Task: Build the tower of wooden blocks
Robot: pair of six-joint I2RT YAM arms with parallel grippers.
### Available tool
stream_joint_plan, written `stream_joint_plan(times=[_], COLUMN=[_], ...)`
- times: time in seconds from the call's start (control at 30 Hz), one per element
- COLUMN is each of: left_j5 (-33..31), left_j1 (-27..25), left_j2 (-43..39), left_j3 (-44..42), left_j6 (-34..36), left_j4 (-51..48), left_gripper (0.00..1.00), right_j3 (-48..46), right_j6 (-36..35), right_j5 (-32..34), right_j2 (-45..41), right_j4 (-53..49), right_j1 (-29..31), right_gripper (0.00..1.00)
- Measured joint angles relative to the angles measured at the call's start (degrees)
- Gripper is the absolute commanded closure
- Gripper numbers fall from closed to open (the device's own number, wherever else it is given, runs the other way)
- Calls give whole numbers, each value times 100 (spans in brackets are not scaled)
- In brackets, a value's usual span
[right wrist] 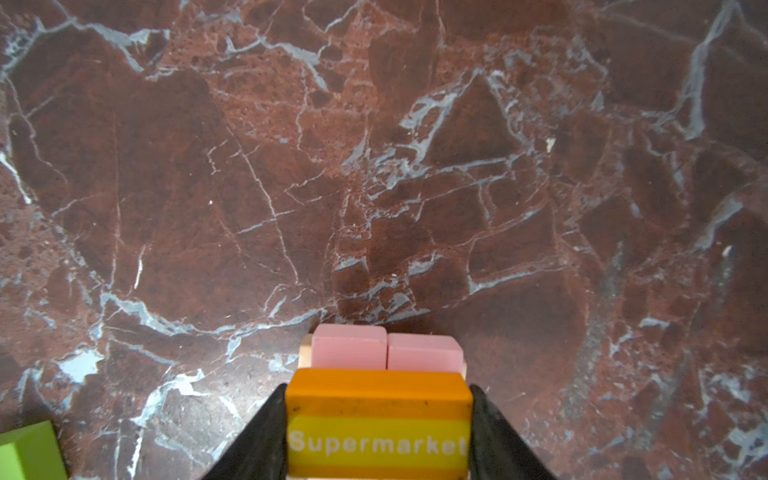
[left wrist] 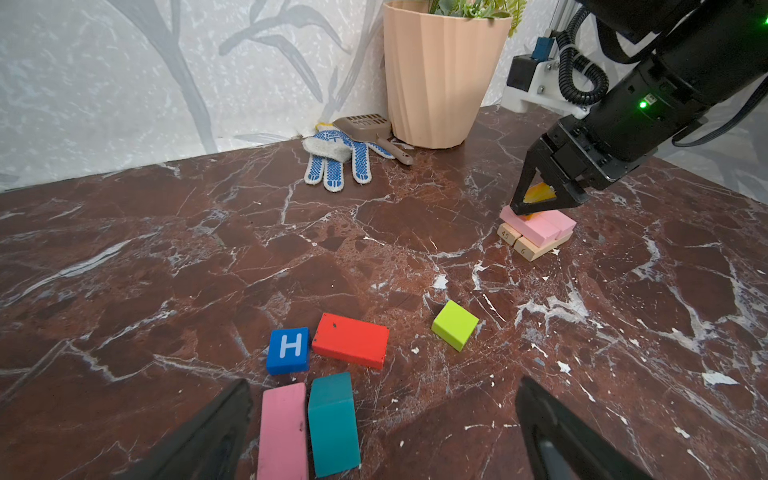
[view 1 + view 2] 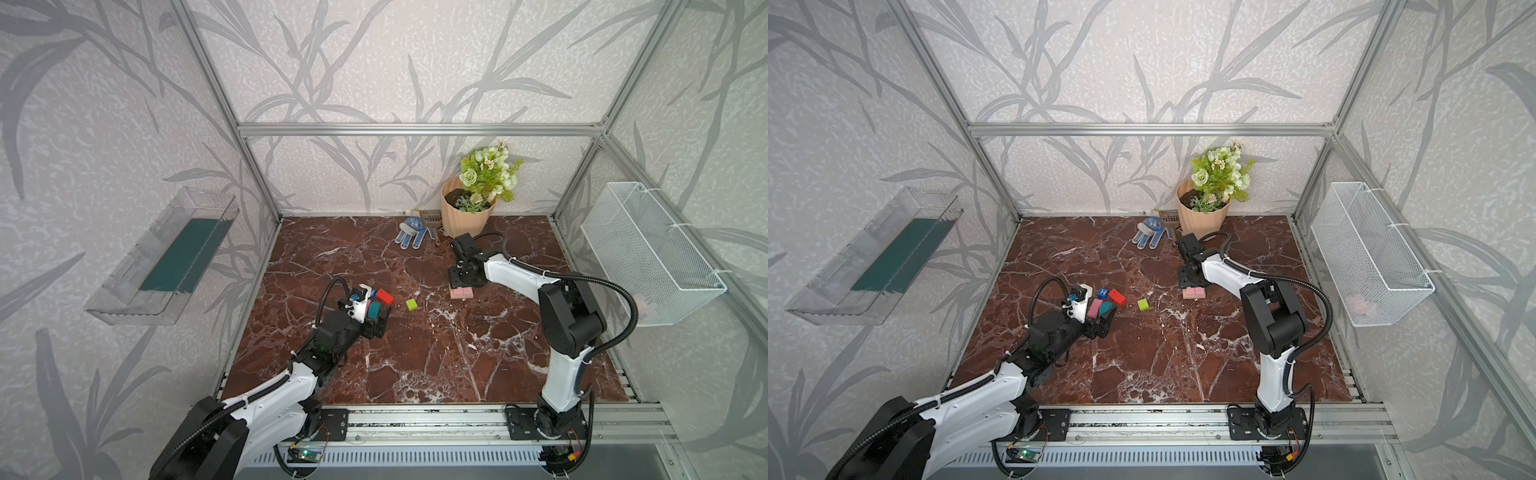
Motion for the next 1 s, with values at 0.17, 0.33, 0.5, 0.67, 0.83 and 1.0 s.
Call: stream_joint_plan(times=[0.17,0.33,0.5,0.67,0.83,1.0], left_j5=[11,46,59,61,63,63], left_j1=[0,0,0,-4,-4,-4], left_j2=[66,107,129,129,129,129], left_j3=[83,92,92,92,92,92], left_j6=[4,24,31,37,37,37], left_j4=[-33,-37,-55,-57,-57,-59], left_gripper=[1,1,1,1,1,1], right_j3=[42,42,42,42,42,39], right_j6=[2,2,4,9,11,13], right_j5=[-9,-9,-7,-7,-9,-9], right_j2=[85,85,85,85,85,85], right_j4=[7,7,9,22,26,28], right_j1=[0,-4,-7,-42,-76,-81], right_gripper=[46,46,46,46,46,46])
